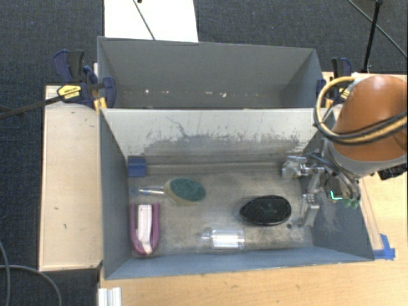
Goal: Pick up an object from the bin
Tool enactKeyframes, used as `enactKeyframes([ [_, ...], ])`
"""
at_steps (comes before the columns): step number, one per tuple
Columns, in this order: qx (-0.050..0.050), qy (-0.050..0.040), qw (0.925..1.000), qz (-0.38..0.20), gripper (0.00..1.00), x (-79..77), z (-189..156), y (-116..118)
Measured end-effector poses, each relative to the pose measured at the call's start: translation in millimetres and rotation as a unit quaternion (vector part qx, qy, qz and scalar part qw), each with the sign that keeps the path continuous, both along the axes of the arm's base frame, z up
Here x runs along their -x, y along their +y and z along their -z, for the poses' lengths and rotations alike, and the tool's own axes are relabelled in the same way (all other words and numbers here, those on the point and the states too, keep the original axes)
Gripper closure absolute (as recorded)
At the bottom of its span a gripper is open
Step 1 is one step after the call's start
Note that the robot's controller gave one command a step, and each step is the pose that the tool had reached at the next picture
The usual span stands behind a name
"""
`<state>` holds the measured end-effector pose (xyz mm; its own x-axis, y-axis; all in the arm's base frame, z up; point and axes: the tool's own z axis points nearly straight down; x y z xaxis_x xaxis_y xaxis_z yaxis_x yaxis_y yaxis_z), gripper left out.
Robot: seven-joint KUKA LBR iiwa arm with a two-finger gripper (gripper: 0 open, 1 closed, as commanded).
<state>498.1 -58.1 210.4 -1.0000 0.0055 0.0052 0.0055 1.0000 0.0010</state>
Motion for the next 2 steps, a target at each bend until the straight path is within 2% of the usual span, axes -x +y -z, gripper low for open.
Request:
enactKeyframes([
  [1,0.0,-0.0004,0.9997,-0.023,0.0,-9.9,144.5,31.1],
  [2,0.001,-0.0032,0.9997,-0.024,1.0,-11.1,140.6,30.1],
])
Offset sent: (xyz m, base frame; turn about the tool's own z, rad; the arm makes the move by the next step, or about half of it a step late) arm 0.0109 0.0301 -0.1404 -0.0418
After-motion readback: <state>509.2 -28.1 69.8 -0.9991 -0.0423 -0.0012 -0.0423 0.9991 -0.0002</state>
